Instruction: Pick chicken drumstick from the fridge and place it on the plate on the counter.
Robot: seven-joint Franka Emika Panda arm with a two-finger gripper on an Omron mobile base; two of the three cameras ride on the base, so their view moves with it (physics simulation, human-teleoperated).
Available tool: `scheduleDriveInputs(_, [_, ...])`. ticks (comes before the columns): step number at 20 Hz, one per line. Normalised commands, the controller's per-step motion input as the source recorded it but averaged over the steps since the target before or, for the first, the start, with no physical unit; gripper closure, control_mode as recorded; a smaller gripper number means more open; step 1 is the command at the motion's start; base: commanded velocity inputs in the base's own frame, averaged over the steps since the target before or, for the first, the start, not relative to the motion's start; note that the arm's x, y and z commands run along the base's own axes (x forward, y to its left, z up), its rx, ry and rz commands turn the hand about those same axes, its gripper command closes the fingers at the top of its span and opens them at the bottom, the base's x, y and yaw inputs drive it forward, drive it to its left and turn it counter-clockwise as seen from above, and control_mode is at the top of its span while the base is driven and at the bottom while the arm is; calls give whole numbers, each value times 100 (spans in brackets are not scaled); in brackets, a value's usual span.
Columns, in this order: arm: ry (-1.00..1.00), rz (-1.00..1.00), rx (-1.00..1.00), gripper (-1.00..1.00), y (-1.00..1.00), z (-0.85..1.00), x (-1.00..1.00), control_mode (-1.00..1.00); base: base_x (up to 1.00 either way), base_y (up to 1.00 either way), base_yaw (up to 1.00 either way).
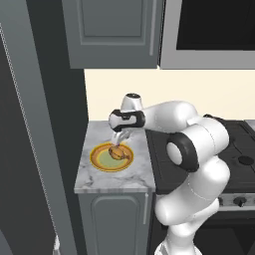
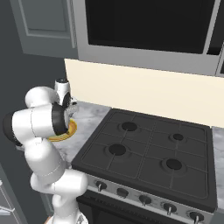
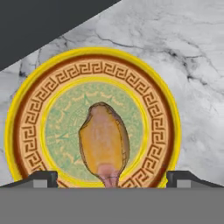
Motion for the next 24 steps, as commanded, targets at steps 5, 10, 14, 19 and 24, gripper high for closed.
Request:
scheduleDriveInputs(5, [-3, -8, 0, -100, -30, 59, -61, -100, 0, 0, 0])
scheduleDriveInputs(10, [-4, -12, 0, -100, -38, 34, -68, -100, 0, 0, 0])
scheduleDriveInputs(14, [-6, -16, 0, -100, -36, 10, -74, -100, 0, 0, 0])
scheduleDriveInputs(19, [-7, -22, 0, -100, -45, 20, -93, -100, 0, 0, 0])
scheduleDriveInputs(24, [-1, -25, 0, -100, -51, 53, -89, -100, 0, 0, 0])
